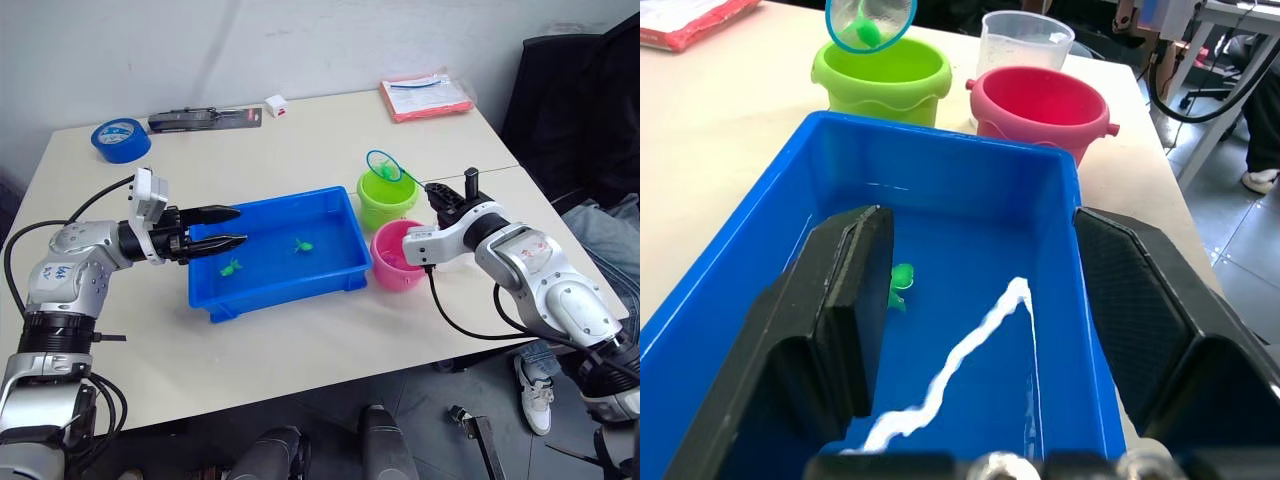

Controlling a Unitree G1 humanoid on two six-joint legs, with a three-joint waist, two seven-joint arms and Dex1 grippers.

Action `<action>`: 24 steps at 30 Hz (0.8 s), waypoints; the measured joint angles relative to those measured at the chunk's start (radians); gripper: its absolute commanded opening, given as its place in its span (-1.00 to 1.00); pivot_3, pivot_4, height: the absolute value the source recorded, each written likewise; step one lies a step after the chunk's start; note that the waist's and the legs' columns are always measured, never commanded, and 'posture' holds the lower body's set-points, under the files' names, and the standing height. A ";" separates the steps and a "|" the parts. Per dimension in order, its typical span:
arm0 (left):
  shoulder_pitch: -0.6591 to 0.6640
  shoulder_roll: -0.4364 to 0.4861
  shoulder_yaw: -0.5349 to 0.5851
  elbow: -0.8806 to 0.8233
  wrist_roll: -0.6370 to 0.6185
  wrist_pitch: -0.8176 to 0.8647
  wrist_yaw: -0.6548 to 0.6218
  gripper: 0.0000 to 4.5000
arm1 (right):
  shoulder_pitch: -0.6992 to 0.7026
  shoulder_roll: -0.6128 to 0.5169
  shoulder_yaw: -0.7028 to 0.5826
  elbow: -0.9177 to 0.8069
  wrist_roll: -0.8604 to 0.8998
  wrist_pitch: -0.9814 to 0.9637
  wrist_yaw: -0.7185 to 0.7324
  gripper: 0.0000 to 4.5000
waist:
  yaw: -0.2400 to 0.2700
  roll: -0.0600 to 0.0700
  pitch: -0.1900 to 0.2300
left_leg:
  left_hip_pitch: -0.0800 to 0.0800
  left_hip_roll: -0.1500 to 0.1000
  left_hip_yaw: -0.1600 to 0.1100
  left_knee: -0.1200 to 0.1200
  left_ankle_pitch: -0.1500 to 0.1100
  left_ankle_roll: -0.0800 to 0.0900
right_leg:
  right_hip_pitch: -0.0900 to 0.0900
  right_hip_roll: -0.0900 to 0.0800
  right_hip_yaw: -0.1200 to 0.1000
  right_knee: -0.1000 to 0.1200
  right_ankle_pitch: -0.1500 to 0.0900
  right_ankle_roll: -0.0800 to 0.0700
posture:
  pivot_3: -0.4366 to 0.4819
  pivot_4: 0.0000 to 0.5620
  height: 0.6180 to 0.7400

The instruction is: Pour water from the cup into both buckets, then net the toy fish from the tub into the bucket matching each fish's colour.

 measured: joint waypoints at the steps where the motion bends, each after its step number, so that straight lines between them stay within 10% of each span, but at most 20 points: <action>1: 0.001 0.000 0.000 -0.001 0.000 0.001 0.001 0.38 | 0.003 0.000 0.000 0.005 -0.015 -0.006 -0.008 -0.65 | 0.000 0.000 0.000 | 0.000 0.000 0.000 0.000 0.000 0.000 | 0.000 0.000 0.000 0.000 0.000 0.000 | -0.05 -0.47 1.00; 24: 0.027 0.000 0.000 -0.043 0.000 0.005 0.049 0.38 | 0.114 0.009 -0.033 -0.017 -0.264 -0.045 -0.164 -0.65 | 0.000 0.000 0.000 | 0.000 0.000 0.001 0.001 0.000 0.000 | 0.000 0.000 0.000 0.001 0.000 0.000 | -0.05 -0.47 1.00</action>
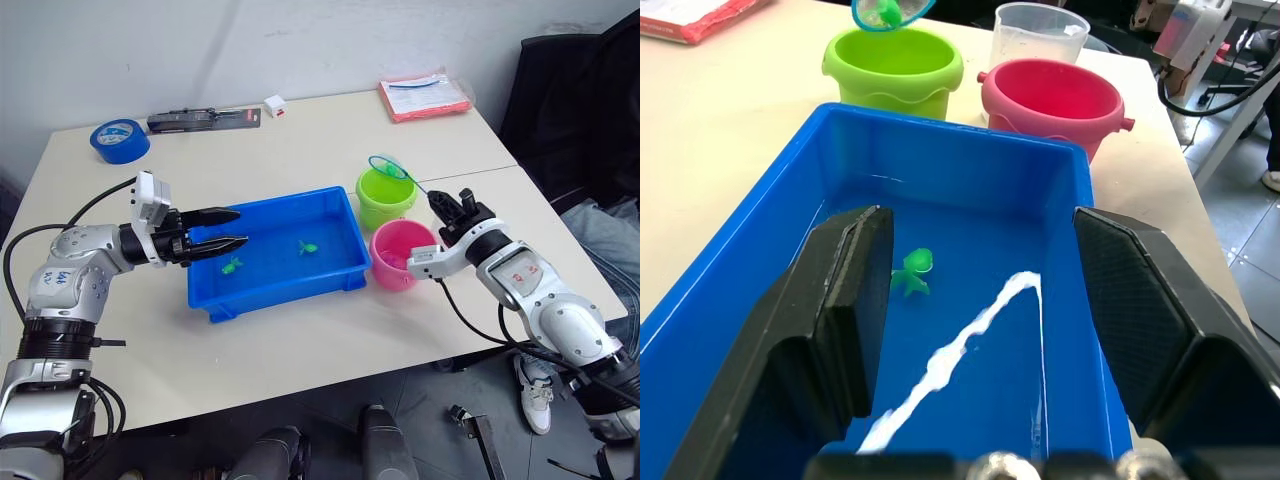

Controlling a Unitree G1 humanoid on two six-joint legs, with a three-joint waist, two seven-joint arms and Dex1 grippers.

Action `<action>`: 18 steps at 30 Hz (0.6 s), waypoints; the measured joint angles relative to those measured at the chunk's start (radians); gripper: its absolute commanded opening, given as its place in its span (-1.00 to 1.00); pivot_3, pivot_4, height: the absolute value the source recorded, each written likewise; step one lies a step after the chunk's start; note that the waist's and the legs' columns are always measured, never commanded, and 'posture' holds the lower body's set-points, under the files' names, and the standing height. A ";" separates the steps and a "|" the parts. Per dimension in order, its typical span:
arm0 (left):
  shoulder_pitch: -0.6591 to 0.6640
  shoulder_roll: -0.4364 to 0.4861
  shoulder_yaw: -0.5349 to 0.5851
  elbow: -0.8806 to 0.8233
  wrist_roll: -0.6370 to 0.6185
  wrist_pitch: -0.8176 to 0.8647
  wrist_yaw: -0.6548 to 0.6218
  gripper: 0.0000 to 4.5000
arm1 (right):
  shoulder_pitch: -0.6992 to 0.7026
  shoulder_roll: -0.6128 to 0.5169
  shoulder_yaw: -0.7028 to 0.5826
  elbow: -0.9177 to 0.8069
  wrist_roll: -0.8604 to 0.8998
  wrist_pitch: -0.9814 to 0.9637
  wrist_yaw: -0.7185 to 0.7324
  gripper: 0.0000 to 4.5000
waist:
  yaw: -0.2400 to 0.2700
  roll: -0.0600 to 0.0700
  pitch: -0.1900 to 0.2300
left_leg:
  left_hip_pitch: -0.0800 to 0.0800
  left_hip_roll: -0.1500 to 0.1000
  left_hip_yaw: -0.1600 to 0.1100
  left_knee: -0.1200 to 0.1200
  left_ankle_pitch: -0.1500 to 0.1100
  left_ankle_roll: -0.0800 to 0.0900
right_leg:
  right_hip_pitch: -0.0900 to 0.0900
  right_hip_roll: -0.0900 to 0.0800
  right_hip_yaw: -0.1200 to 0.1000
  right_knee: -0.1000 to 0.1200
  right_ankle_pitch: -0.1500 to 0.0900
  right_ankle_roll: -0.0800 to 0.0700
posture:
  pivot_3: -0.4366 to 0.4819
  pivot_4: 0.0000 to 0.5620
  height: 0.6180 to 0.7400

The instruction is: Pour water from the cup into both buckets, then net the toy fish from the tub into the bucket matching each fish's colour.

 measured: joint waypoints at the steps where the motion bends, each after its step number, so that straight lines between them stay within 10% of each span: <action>1: 0.000 0.000 0.000 0.000 0.000 0.000 0.001 0.38 | 0.003 0.000 0.000 0.000 -0.007 -0.001 -0.002 -0.65 | 0.000 0.000 0.000 | 0.000 0.000 0.000 0.000 0.000 0.000 | 0.000 0.000 0.000 0.000 0.000 0.000 | -0.05 -0.47 1.00; 18: 0.031 -0.001 0.000 -0.040 -0.001 0.012 0.029 0.38 | 0.001 0.011 0.000 -0.008 -0.122 -0.025 -0.040 -0.65 | 0.000 0.000 0.000 | 0.000 0.000 0.000 0.000 0.000 0.000 | 0.000 0.000 0.000 0.000 0.000 0.000 | -0.05 -0.47 1.00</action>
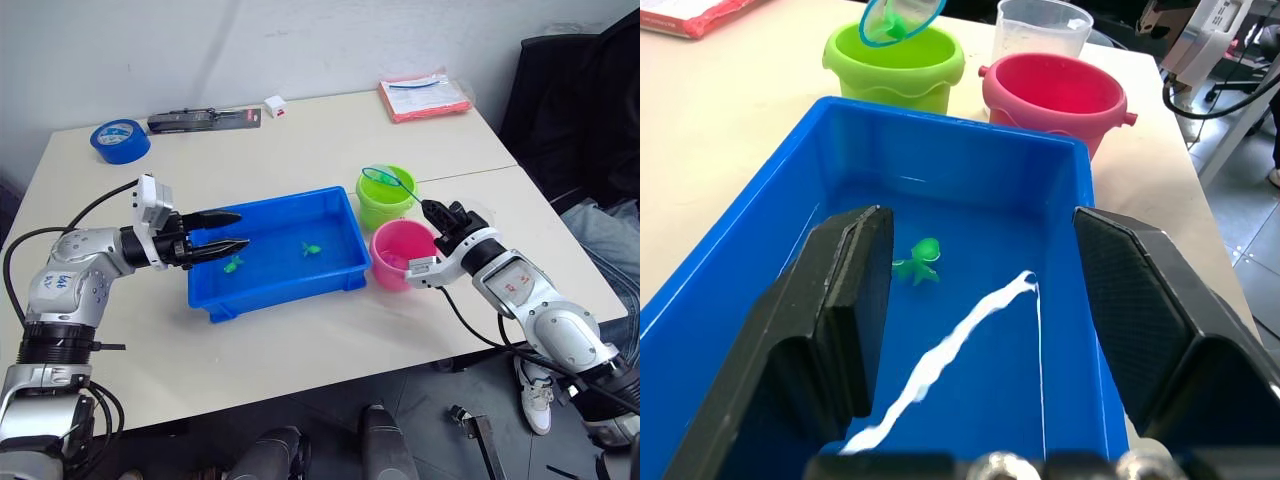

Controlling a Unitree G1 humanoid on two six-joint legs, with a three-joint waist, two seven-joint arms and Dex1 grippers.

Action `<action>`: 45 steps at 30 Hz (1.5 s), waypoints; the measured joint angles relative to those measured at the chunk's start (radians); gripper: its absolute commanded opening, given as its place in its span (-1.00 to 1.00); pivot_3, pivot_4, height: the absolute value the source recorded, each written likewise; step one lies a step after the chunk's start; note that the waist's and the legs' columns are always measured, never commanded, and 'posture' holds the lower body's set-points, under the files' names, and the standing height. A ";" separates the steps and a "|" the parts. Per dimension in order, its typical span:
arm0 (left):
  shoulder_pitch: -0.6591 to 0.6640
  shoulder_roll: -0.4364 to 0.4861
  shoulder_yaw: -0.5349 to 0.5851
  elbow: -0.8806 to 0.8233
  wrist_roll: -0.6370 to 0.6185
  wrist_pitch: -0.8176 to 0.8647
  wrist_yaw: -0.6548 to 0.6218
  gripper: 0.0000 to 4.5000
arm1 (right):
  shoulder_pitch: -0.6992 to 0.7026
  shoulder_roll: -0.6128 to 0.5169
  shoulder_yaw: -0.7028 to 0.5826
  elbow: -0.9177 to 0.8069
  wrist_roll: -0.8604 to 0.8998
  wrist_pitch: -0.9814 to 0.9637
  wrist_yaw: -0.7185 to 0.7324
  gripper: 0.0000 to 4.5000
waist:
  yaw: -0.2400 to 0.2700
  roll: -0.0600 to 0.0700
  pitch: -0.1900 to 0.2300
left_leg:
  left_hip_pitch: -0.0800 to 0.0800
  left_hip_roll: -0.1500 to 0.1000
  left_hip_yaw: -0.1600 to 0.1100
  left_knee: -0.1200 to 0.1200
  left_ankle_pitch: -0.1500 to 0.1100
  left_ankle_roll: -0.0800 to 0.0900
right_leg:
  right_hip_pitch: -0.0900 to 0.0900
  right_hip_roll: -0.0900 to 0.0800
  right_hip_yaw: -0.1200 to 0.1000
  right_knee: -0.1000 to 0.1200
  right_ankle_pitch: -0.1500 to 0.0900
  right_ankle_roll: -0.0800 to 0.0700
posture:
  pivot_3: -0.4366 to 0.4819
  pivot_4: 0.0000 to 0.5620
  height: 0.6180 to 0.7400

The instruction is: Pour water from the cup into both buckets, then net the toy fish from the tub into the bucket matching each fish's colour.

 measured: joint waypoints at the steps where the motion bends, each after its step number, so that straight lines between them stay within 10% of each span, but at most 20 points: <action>1: 0.000 0.000 0.000 -0.002 0.000 0.000 0.000 0.38 | -0.003 0.000 0.000 0.000 -0.009 0.000 -0.004 -0.65 | 0.000 0.000 0.000 | 0.000 0.000 0.000 0.000 0.000 0.000 | 0.000 0.000 0.000 0.000 0.000 0.000 | -0.05 -0.47 1.00; 45: 0.018 0.000 0.008 -0.032 -0.003 0.009 0.013 0.38 | 0.035 0.086 0.006 0.054 -0.027 -0.028 0.040 -0.65 | -0.001 0.000 0.000 | 0.001 0.000 0.001 0.001 0.000 0.000 | 0.000 0.000 0.000 0.002 0.000 0.000 | -0.05 -0.47 1.00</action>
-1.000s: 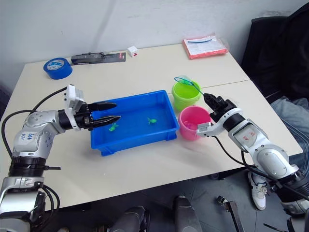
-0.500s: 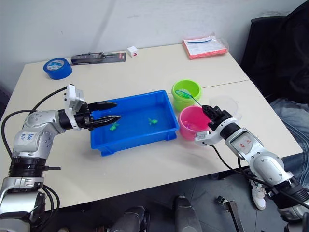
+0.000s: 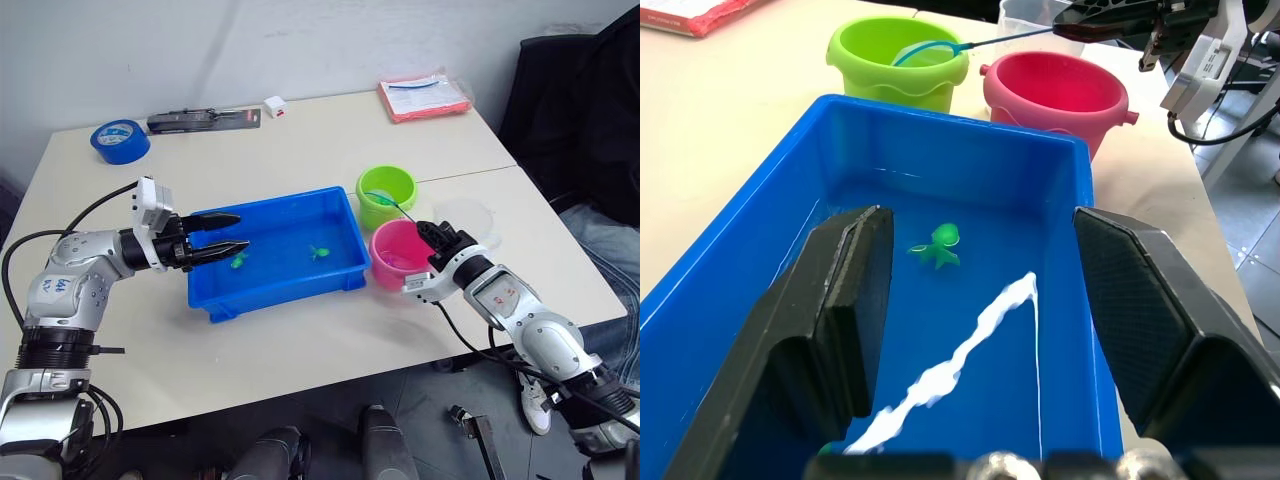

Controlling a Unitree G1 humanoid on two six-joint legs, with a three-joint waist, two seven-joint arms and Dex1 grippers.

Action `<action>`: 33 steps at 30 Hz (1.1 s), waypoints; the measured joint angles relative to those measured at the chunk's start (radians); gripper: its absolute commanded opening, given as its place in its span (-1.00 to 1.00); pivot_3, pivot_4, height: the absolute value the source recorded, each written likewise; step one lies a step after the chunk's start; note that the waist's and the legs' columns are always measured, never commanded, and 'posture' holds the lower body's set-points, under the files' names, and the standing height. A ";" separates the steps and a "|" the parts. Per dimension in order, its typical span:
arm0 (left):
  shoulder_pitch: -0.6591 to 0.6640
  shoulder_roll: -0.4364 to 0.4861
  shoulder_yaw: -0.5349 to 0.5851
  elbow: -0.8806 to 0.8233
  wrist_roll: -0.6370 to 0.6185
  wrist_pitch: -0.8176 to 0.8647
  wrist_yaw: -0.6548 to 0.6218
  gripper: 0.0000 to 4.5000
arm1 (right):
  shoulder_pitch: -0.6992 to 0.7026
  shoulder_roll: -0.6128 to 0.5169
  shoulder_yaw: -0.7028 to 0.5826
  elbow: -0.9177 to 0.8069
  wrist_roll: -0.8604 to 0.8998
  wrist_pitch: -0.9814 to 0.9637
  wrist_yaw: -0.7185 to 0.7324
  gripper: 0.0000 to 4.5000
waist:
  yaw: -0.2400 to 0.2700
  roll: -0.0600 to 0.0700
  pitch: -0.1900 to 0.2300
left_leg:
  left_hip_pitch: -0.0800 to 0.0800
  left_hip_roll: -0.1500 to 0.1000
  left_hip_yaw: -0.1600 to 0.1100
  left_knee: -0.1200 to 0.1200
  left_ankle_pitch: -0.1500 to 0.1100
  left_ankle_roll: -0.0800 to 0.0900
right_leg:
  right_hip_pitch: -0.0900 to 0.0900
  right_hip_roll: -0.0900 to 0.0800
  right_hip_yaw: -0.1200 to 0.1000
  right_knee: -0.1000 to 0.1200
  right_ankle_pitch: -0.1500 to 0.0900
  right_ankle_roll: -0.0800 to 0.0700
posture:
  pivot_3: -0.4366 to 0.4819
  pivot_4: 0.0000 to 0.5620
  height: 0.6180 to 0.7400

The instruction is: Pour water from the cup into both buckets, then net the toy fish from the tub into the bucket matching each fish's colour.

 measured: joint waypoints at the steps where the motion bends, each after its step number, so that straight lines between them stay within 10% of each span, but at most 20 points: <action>1: 0.000 0.000 0.000 0.000 0.000 0.000 0.000 0.38 | -0.006 0.003 0.000 0.000 0.000 0.005 0.000 -0.65 | 0.000 0.000 0.000 | 0.000 0.000 0.000 0.000 0.000 0.000 | 0.000 0.000 0.000 0.000 0.000 0.000 | -0.05 -0.47 1.00; 33: 0.012 0.000 0.017 -0.010 -0.002 0.011 0.017 0.38 | -0.041 0.024 0.017 0.060 -0.001 0.008 0.023 -0.65 | 0.001 0.000 0.000 | 0.000 0.000 0.000 0.000 0.000 0.000 | 0.000 0.000 0.000 0.001 0.000 0.000 | -0.05 -0.47 1.00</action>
